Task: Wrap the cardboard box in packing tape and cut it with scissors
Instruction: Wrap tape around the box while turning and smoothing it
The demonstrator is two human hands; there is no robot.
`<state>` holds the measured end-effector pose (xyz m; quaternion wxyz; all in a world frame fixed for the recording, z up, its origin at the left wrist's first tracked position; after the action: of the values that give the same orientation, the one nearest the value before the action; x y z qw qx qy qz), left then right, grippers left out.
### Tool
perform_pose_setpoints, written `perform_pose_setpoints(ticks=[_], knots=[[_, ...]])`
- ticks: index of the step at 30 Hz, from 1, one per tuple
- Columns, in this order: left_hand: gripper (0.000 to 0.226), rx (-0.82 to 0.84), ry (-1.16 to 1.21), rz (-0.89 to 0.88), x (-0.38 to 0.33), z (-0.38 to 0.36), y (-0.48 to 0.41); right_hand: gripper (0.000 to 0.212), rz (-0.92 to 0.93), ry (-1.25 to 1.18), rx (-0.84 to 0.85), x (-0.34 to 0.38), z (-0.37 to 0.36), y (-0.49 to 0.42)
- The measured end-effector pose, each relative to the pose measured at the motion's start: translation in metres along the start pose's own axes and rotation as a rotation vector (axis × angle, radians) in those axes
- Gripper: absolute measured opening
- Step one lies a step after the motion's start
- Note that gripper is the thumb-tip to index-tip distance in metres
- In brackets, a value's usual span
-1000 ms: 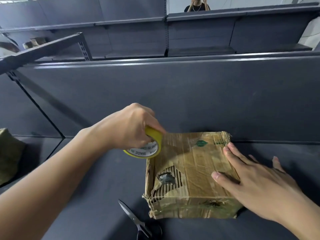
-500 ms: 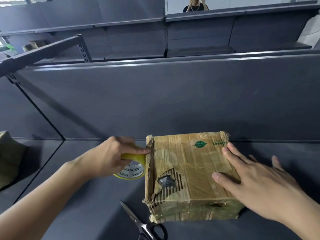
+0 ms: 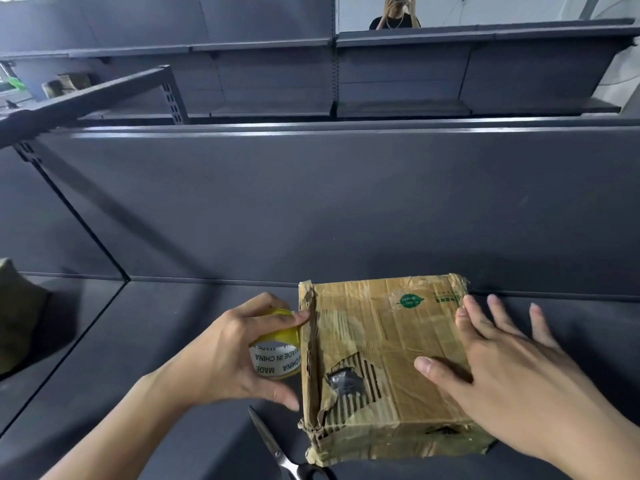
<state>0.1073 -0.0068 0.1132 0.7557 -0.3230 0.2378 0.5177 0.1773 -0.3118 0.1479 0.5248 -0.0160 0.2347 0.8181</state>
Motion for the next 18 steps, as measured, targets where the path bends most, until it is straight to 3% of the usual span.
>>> perform_pose_setpoints(ticks=[4,9,14,18], knots=[[0.097,-0.019,0.001,-0.004,-0.002,-0.002,-0.002,0.115,0.19,-0.065,0.066,0.041,0.008,0.001],[0.088,-0.072,0.019,-0.044,-0.003,-0.007,-0.006,0.114,0.386,-0.092,-0.01,0.098,0.015,-0.001],[0.087,-0.122,-0.007,-0.053,0.001,-0.009,-0.006,0.123,0.448,-0.075,-0.13,0.139,0.025,-0.001],[0.088,-0.133,-0.003,-0.057,0.0,-0.009,-0.004,0.116,0.439,-0.064,-0.175,0.142,0.024,-0.002]])
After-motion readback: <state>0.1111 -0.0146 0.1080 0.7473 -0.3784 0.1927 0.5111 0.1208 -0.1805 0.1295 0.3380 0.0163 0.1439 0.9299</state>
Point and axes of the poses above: each hand's wrist, its own y-axis away from the middle knuckle, its own z-axis out of the back of the hand, x = y × z, the point moved 4 cm from there along -y, towards the middle knuckle, and after that the axes turned 14 degrees about y, right-handed, at the moved point
